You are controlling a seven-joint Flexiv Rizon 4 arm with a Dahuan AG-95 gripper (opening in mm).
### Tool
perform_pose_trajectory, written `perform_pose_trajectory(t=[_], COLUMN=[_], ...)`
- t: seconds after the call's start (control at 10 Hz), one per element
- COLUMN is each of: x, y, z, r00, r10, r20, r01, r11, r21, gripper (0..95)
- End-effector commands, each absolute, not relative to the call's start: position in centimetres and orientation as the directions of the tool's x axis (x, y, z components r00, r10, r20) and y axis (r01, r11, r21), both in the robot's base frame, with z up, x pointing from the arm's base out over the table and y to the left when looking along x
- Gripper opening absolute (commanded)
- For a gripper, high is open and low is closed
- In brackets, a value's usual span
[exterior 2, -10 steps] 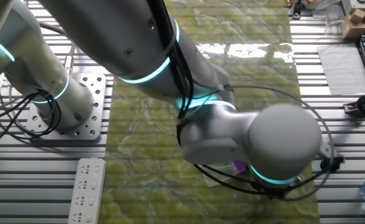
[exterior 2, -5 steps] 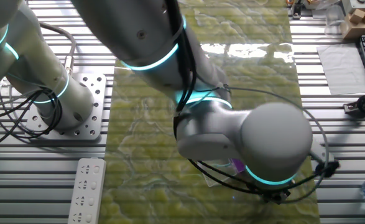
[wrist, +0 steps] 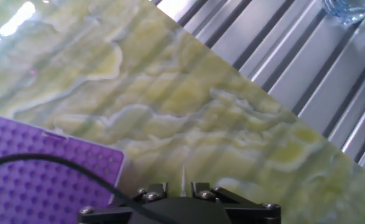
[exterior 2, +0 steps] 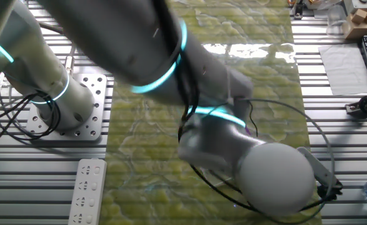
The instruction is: Insert a small pipette tip into the holder for small pipette tips
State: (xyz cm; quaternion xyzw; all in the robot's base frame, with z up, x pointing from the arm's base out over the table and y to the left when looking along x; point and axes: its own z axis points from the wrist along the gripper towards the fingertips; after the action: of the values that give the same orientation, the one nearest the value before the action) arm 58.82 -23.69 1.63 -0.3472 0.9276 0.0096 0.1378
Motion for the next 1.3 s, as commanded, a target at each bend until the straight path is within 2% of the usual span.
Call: perform_pose_trajectory(t=[0.1, 1.3], x=[58.51, 58.53], y=[-24.24, -24.37], z=[1.44, 1.43], r00=[-0.722, -0.703], r10=[-0.648, -0.668], r20=[-0.244, -0.242], r01=[-0.645, -0.665], r11=[0.757, 0.739], r21=[-0.101, -0.110], gripper=[19.0, 19.0])
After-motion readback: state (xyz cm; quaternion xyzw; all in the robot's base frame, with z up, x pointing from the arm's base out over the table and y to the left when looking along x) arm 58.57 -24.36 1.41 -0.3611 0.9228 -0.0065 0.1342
